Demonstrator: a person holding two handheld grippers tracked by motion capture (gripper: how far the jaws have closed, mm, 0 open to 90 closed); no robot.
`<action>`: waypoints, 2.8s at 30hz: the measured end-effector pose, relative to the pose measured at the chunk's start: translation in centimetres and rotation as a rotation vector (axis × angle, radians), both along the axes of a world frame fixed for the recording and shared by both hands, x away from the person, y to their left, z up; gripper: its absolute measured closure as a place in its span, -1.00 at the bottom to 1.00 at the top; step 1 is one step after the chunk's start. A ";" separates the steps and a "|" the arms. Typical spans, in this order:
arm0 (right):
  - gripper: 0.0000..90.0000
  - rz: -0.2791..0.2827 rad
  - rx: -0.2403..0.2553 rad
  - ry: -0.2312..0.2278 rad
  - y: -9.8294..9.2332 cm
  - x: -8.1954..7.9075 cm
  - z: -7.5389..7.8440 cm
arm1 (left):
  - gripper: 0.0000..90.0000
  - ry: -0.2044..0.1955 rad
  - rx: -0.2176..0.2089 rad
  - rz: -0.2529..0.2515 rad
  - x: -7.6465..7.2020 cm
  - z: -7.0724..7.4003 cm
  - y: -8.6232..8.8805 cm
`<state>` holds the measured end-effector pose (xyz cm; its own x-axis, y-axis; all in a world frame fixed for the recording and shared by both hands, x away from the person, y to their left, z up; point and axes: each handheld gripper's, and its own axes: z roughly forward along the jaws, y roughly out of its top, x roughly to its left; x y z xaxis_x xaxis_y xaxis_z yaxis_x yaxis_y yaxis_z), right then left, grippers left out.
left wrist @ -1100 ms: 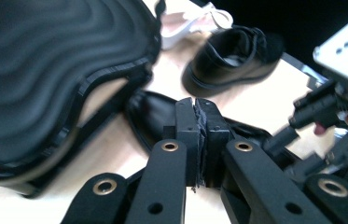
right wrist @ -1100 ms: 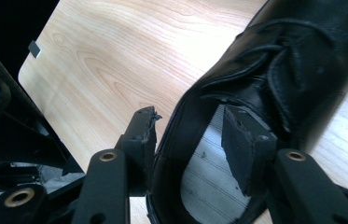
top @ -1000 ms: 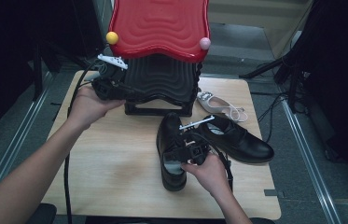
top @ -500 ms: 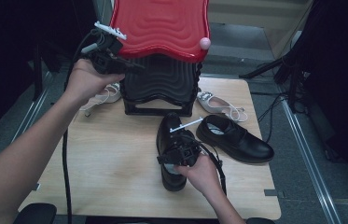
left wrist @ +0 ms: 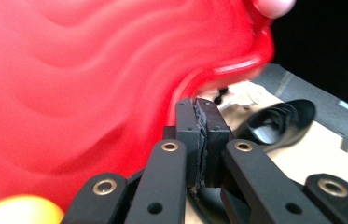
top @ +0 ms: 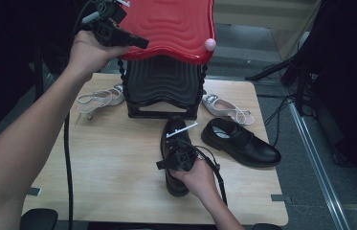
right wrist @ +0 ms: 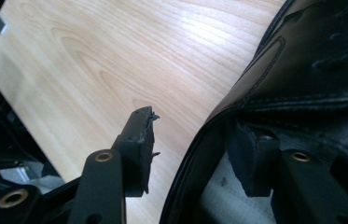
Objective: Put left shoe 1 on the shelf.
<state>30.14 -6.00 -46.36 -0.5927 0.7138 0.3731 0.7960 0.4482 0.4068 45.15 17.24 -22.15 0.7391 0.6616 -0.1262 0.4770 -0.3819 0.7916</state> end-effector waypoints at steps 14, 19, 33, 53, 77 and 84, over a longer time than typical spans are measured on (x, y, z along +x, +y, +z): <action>0.33 -0.031 -0.109 -0.026 1.2 -0.5 -1.6 | 0.98 0.023 0.033 0.054 2.0 -1.1 -0.5; 0.39 -0.029 -0.099 0.003 1.0 -0.2 -1.7 | 0.98 0.030 0.032 0.050 2.1 -1.4 -0.8; 0.88 0.010 -0.066 0.037 -0.9 0.5 -1.2 | 1.00 0.040 0.025 0.059 2.0 -1.5 -0.8; 0.94 -0.012 0.098 0.004 -5.5 1.2 2.1 | 1.00 0.054 0.034 0.064 2.0 -1.4 -0.8; 0.93 0.070 0.174 -0.105 -3.8 1.1 9.6 | 1.00 0.062 0.038 0.059 2.1 -1.3 -0.7; 0.93 0.064 0.141 -0.172 -2.2 2.9 11.7 | 1.00 0.065 0.039 0.058 2.0 -1.3 -0.7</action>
